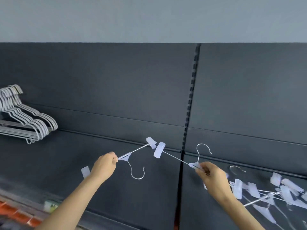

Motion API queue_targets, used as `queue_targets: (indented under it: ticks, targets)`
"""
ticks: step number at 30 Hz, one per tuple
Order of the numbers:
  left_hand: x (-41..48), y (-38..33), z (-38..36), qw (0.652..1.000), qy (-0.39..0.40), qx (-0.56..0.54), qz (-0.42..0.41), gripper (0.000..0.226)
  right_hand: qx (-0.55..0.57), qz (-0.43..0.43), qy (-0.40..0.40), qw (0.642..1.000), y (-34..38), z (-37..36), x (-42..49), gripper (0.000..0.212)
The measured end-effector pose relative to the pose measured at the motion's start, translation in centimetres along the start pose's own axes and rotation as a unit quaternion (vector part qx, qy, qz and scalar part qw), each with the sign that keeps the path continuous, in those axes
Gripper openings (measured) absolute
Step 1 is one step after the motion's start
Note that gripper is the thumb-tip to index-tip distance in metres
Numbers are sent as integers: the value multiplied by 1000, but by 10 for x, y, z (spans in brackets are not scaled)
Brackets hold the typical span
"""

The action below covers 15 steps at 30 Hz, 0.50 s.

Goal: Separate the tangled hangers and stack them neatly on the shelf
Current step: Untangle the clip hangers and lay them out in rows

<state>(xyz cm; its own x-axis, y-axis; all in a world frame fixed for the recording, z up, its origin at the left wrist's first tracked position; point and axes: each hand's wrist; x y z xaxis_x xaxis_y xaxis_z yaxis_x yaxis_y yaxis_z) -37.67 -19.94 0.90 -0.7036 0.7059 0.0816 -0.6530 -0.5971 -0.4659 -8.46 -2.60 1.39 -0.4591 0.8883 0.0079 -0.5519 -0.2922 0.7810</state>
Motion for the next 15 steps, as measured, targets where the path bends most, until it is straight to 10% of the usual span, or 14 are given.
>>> queue_targets:
  ticks: [7,15]
  targets:
    - [59,129,21,958,-13,-210,196,18,-53,-26,8,998,68,-133,-3,11]
    - [77,169,49,990,102,101,-11,20,-58,-48,20,997,115,-201,-1,10]
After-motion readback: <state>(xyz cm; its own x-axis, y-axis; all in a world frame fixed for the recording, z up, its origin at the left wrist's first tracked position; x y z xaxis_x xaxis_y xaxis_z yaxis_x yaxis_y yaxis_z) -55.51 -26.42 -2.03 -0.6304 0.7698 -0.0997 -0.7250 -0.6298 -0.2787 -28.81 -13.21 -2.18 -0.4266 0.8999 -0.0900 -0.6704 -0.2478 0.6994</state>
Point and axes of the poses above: each hand's wrist, its own x-axis towards the middle knuckle, its own z-axis out of the back of the hand, y = z × x, and after that the axes turned 6 degrees about -z, right-handed
